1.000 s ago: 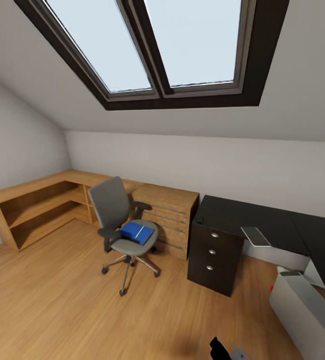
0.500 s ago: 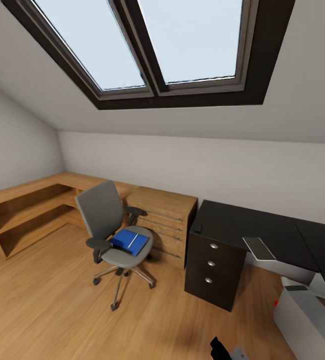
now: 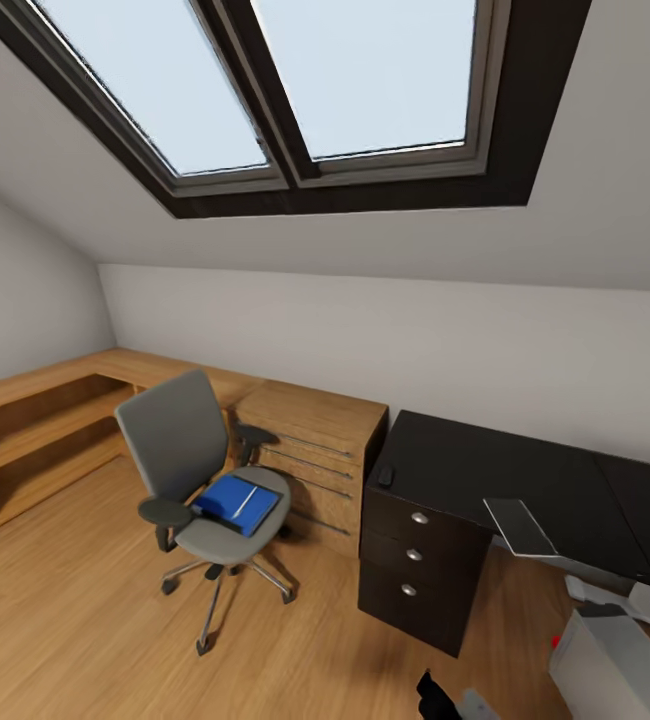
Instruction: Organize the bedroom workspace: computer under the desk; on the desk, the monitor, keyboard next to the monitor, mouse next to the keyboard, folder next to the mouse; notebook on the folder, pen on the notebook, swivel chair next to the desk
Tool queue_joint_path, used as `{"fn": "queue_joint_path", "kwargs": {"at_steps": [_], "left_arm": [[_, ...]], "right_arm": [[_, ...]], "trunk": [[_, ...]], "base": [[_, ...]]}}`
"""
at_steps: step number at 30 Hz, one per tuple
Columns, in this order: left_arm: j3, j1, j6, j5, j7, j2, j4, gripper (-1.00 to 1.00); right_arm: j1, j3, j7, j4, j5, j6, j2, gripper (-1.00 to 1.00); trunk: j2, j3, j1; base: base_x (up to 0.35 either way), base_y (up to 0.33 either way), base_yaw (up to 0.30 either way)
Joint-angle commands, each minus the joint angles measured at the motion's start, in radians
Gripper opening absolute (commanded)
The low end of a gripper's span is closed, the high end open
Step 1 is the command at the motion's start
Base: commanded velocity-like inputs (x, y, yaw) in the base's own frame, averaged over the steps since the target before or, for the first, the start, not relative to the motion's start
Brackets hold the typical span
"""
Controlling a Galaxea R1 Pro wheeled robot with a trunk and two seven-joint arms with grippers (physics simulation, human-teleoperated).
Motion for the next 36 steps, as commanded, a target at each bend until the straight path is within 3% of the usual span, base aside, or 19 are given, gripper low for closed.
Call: {"fn": "queue_joint_path", "kwargs": {"at_steps": [1,6,22,36], "left_arm": [[-0.009,-0.001,-0.004,0.007,0.006,0.000,0.000,1.00],[-0.008,-0.001,-0.007,0.007,0.006,0.000,0.000,1.00],[-0.009,-0.001,-0.006,0.006,0.006,0.000,0.000,1.00],[-0.013,-0.001,-0.011,-0.003,0.005,-0.001,-0.005,1.00]], "right_arm": [[0.000,0.008,-0.006,0.002,0.005,-0.002,0.001,1.00],[0.003,0.010,-0.006,0.002,0.025,-0.002,0.002,1.00],[0.004,0.008,-0.006,0.002,0.028,-0.003,-0.001,1.00],[0.004,0.021,0.002,-0.004,0.048,-0.003,-0.006,1.00]], "trunk": [[-0.001,-0.002,0.001],[-0.001,-0.002,0.001],[-0.001,-0.002,0.001],[-0.001,-0.002,0.001]], "base": [[0.312,-0.182,0.000],[0.311,-0.183,0.000],[0.292,-0.183,0.000],[0.069,-0.055,0.000]]}}
